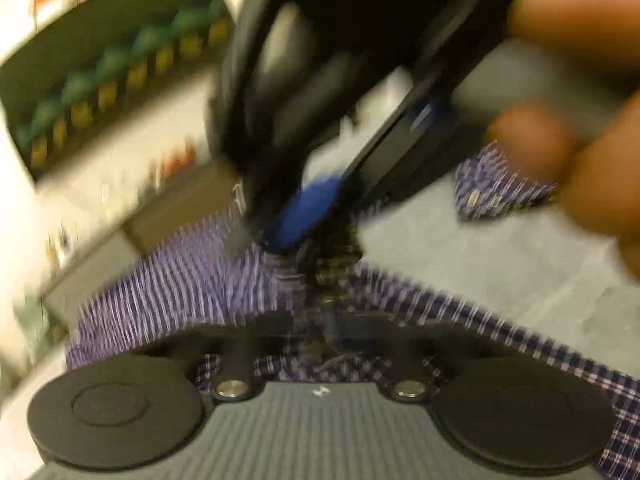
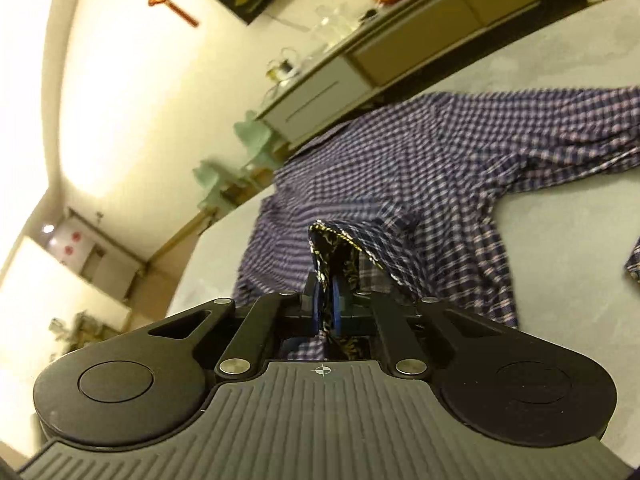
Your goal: Fold clothes
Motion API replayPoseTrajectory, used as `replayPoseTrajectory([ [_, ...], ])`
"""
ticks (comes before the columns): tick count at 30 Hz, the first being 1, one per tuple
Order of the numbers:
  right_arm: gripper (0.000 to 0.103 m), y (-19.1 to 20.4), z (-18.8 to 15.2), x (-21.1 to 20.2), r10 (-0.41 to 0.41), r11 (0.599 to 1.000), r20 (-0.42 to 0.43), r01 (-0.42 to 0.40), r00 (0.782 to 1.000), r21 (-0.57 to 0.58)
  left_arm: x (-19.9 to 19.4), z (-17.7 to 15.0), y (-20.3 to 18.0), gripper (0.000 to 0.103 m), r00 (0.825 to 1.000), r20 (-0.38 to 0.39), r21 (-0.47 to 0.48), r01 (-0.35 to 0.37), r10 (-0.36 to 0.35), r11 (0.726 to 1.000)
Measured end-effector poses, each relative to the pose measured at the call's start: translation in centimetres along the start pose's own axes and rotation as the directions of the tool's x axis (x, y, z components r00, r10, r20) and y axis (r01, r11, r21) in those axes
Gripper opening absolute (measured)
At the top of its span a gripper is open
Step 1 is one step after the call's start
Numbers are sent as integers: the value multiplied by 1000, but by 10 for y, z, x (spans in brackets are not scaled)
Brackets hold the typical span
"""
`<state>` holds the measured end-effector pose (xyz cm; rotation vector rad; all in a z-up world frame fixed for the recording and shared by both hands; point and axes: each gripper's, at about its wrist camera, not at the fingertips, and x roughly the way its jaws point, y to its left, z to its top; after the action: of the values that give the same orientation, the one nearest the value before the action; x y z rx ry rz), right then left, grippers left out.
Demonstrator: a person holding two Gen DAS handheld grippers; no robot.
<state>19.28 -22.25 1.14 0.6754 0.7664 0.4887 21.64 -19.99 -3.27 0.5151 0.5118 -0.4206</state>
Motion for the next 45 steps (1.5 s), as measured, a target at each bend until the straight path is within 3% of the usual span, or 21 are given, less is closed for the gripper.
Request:
replayPoseTrajectory([
  [1,40,-3,2,-6,5,1000,23,-5,1000,17,5,1,3,5,1000,-27,-27,2,-3,1000],
  [2,43,-6,5,-12,9,999,47,-11,999,34,7,1,6,5,999,-37,-44,-4,2,999],
  [5,45,-10,10,-25,-1,999,89,-4,996,54,6,2,13,6,999,-46,-84,-14,10,996],
  [7,47,-10,9,-26,-43,998,109,39,993,45,11,3,15,16,998,-69,-106,-21,14,994],
  [9,47,-10,7,-27,-88,996,130,84,988,35,17,4,14,21,996,-88,-115,-37,27,993],
  [10,47,-9,6,-28,-110,994,141,107,984,30,19,4,12,20,995,-93,-116,-47,36,992],
  [12,47,-9,3,-28,-153,988,163,152,975,22,24,3,6,5,993,-102,-119,-64,52,991],
  [14,49,-17,7,-39,-148,988,196,136,969,73,21,2,6,5,993,-99,-143,-78,64,987],
  [15,56,-22,9,-46,-144,987,213,125,966,100,20,1,7,5,993,-95,-157,-86,71,984],
  [19,85,-36,8,-25,-101,989,122,86,987,125,14,-3,13,5,994,-89,-190,-80,64,978],
  [24,82,-52,6,3,-40,987,-2,40,999,155,9,-11,12,6,993,-85,-156,-89,76,984],
  [27,64,-62,4,20,-2,984,-76,15,997,176,6,-13,5,22,998,-46,-120,-43,38,992],
  [28,62,-62,4,21,9,984,-84,6,996,178,4,-14,1,41,999,-28,-101,-41,39,994],
  [30,62,-61,4,21,29,984,-93,-12,995,180,2,-14,-7,68,999,6,-63,-45,46,997],
  [34,62,-58,5,22,69,981,-111,-48,991,186,7,-7,-21,76,999,23,-11,-45,45,999],
  [36,62,-57,5,22,89,980,-119,-65,989,189,17,-4,-25,74,999,-5,10,-52,52,999],
  [38,62,-56,5,22,109,978,-128,-83,986,192,28,-3,-28,36,995,-55,36,-78,80,996],
  [39,62,-55,5,22,119,977,-132,-92,984,193,32,-2,-25,7,992,-86,27,-87,89,996],
  [42,62,-53,8,14,137,974,-102,-115,985,194,27,1,-1,8,994,-97,-102,-68,59,992],
  [45,63,-47,15,-5,166,969,-9,-161,986,186,-14,11,44,7,996,-23,-250,-84,81,965],
])
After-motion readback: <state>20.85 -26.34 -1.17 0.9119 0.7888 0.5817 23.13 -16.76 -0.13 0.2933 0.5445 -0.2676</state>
